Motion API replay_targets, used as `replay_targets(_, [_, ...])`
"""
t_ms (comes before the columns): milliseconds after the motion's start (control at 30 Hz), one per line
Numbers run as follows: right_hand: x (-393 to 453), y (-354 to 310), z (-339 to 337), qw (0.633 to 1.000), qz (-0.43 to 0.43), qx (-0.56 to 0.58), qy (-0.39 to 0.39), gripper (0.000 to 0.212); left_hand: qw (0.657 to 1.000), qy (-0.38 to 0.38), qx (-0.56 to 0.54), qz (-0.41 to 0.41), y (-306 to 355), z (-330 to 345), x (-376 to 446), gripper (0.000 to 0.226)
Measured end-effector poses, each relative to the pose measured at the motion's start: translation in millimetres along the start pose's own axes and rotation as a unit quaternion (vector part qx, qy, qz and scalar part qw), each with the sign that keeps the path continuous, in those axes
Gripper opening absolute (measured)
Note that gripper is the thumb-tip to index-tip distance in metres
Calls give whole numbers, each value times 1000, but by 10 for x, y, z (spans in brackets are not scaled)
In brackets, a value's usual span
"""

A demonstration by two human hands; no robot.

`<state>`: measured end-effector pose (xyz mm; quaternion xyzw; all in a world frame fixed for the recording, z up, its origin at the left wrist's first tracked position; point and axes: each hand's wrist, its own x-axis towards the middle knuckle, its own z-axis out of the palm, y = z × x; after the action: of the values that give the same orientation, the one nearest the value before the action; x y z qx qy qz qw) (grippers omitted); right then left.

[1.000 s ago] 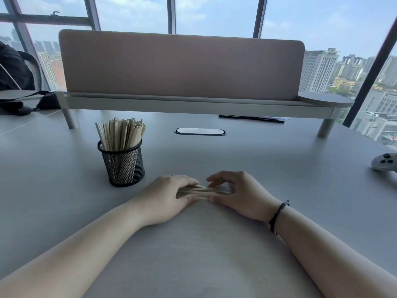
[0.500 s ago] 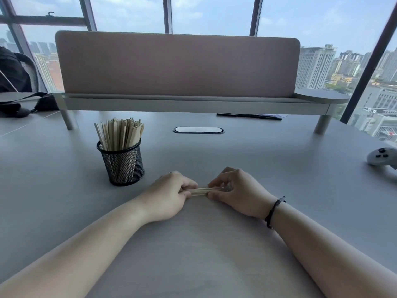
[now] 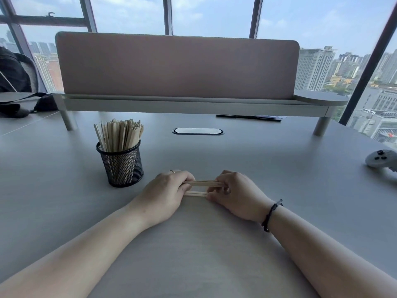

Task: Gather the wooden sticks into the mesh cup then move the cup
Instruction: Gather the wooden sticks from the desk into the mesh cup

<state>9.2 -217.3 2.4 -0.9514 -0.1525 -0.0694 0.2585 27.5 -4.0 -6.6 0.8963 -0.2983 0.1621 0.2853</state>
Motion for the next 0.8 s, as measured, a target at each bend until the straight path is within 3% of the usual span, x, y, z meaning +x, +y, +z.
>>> replay_targets(67, [2, 3, -1, 1000, 4, -2, 8, 11, 999, 10, 21, 29, -18, -22, 0, 15])
replay_targets(133, [-7, -5, -3, 1000, 14, -3, 17, 21, 997, 18, 49, 48, -49, -51, 7, 18])
replay_targets(200, [-7, -2, 4, 999, 23, 6, 25, 19, 996, 41, 61, 44, -77, -85, 17, 18])
replay_targets(233, [-12, -5, 6, 999, 25, 4, 22, 29, 996, 62, 50, 29, -91, -98, 24, 16])
replay_targets(300, [-16, -21, 17, 1000, 16, -4, 11, 36, 994, 110, -4, -25, -87, -134, 48, 15])
replay_targets(400, [-8, -72, 42, 1000, 3, 6, 23, 15, 972, 139, -148, -118, -93, -170, 89, 19])
replay_targets(500, [9, -135, 65, 1000, -1, -5, 26, 7, 941, 130, -271, -157, -99, -187, 95, 33])
replay_targets(633, [15, -190, 57, 999, -7, -47, -11, 8, 927, 119, -316, -162, -103, -163, 97, 62])
replay_targets(800, [-21, -248, 32, 990, -31, -135, -23, 18, 916, 99, -352, -166, -81, -192, 85, 51])
